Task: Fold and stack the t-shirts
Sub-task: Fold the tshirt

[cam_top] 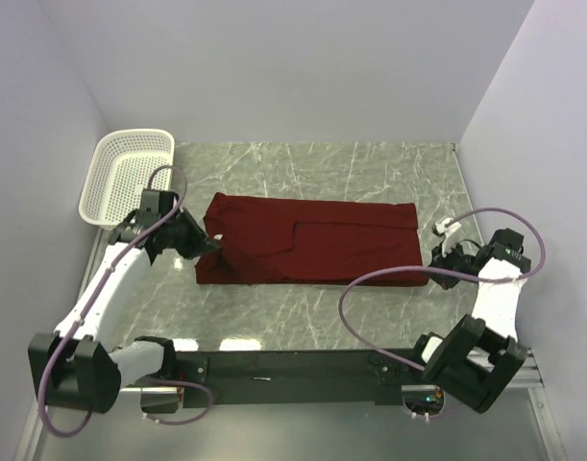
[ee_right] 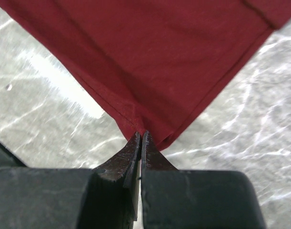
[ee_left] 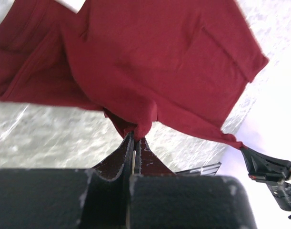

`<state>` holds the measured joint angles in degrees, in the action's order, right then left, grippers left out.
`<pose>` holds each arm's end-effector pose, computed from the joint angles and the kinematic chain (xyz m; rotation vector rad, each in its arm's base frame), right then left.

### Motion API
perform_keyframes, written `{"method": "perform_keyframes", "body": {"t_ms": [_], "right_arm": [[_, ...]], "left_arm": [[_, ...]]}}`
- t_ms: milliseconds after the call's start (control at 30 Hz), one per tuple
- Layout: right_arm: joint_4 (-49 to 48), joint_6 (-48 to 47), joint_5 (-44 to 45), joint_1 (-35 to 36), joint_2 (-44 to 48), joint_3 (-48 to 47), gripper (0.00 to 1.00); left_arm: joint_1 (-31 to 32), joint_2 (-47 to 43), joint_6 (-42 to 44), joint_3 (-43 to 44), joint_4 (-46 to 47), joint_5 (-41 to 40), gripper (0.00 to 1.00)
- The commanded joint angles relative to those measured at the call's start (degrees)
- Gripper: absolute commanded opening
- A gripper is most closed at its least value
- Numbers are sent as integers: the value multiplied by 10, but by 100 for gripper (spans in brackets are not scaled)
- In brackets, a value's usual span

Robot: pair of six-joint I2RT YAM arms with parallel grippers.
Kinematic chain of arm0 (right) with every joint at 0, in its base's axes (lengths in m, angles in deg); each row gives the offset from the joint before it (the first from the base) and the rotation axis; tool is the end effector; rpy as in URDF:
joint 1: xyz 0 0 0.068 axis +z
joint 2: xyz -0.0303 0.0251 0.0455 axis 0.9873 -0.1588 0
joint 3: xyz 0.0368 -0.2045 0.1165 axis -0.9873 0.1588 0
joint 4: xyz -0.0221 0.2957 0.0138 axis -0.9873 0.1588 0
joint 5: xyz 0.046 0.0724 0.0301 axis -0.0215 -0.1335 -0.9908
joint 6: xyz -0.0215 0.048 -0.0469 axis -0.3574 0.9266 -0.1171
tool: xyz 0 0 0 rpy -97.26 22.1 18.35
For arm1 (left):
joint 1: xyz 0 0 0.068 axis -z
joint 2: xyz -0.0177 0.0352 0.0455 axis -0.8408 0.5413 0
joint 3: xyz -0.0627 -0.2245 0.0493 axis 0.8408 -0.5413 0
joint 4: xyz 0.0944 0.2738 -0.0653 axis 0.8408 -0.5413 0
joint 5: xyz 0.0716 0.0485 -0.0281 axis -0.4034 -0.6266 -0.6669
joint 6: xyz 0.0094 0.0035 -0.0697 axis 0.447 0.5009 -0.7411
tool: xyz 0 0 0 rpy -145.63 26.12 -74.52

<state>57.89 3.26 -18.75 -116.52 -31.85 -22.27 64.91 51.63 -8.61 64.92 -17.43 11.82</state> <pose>0.2122 -0.0989 0.1732 -0.7744 2.1602 0.4049 0.2831 -0.0559 0.2179 -0.8308 2.4726 -0.7916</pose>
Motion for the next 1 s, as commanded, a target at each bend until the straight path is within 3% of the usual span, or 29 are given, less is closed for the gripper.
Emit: {"method": "perform_keyframes", "body": {"t_ms": [0, 533, 967], "right_arm": [[-59, 46, -19, 1, -37, -37, 0], [-206, 185, 12, 55, -174, -74, 0], [-248, 211, 51, 74, -236, -97, 1]], "left_arm": [[-2, 31, -1, 69, 50, 12, 0], [-2, 190, 8, 157, 91, 12, 1], [-2, 247, 11, 183, 96, 8, 1]]}}
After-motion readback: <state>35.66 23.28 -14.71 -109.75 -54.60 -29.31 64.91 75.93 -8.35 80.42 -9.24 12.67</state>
